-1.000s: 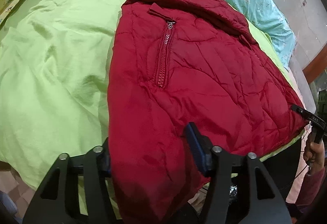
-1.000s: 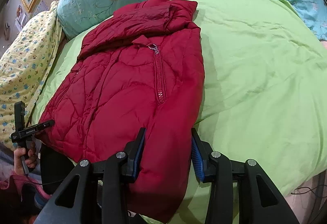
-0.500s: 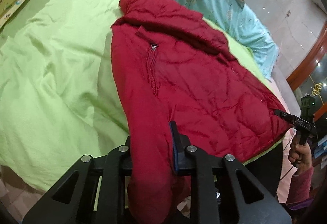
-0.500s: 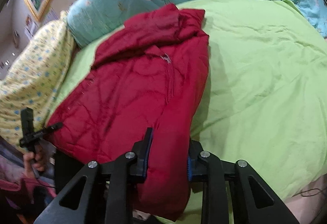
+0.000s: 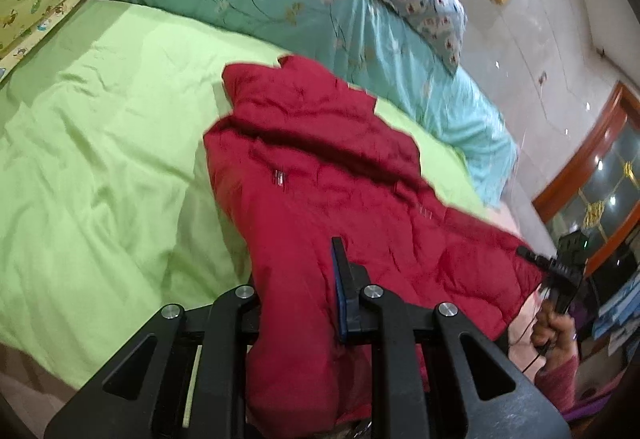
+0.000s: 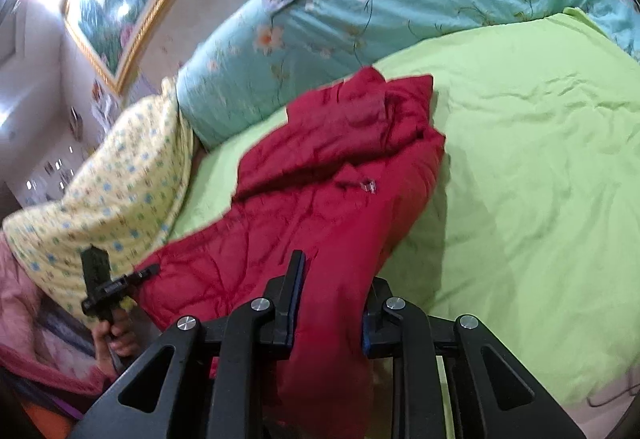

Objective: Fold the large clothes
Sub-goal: 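Lift the hem with both tools toward the collar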

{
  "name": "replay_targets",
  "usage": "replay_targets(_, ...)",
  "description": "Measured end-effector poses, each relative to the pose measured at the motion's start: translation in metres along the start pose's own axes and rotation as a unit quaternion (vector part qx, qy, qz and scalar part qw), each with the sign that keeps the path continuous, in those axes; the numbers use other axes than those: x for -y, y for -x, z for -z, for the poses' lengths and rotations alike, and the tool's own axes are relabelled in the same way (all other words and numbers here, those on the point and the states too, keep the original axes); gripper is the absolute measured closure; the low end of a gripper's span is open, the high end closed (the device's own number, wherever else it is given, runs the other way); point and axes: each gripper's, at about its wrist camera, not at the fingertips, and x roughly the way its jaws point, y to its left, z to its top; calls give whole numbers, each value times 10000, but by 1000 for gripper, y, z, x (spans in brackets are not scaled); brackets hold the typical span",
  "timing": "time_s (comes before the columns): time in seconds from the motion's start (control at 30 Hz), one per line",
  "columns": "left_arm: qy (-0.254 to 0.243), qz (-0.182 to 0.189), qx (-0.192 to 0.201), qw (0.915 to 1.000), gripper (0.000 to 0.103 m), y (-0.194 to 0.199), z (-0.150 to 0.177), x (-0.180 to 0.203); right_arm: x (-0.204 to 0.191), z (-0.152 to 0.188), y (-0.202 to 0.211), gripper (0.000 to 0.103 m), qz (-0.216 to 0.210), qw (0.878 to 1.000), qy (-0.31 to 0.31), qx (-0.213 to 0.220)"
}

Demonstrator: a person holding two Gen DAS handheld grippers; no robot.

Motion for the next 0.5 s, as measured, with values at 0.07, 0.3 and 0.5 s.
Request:
replay_targets(0.07,40,2,150,9999,86,0,-12,1,1,-8,0,82,22,9999,-29,122)
replay_targets(0.3,122,12,482,9988,86,-6,-42,5,6,-36,0,82,308,9971,-208,658)
replay_targets(0.5,230,39,530,9983,86,-13,-60,3,5,-55,-7,82,240,9960,-256,822)
